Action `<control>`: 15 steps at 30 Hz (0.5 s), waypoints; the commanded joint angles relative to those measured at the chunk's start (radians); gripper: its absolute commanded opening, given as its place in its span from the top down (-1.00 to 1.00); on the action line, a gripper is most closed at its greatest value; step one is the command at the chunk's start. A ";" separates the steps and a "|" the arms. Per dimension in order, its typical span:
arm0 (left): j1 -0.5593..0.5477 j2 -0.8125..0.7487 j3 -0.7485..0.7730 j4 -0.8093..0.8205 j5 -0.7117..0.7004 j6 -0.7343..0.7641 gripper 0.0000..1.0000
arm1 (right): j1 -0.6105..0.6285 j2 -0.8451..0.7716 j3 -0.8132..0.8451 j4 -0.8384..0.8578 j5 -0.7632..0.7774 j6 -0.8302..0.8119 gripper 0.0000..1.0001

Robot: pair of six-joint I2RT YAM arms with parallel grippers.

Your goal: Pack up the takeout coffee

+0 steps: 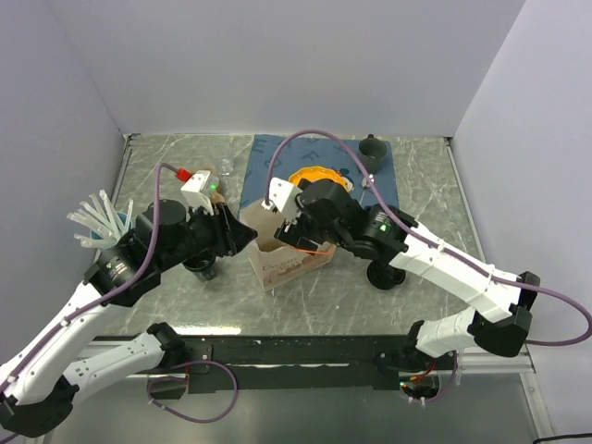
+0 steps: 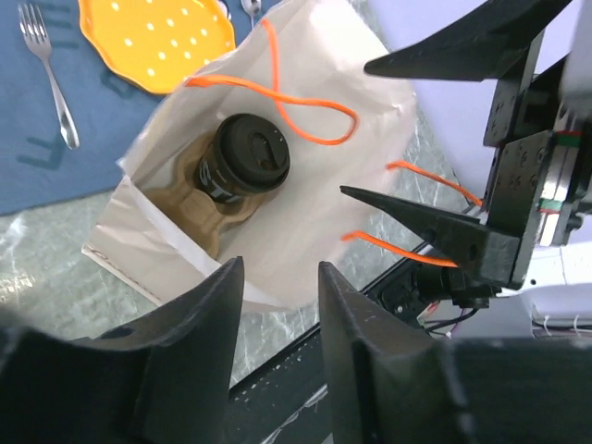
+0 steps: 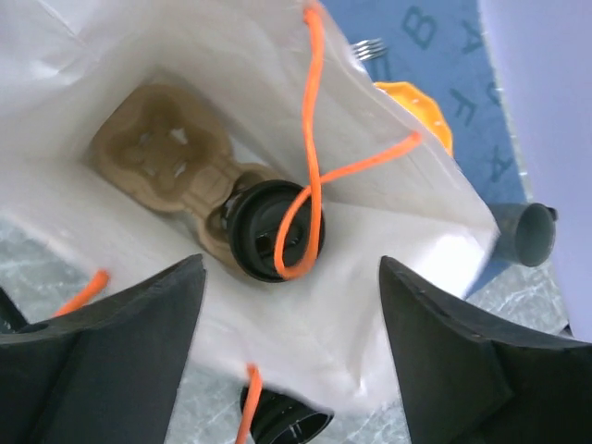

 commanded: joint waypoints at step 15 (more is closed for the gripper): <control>-0.004 0.010 0.175 -0.024 -0.187 0.132 -0.35 | -0.019 -0.030 0.205 0.041 0.096 0.117 -1.00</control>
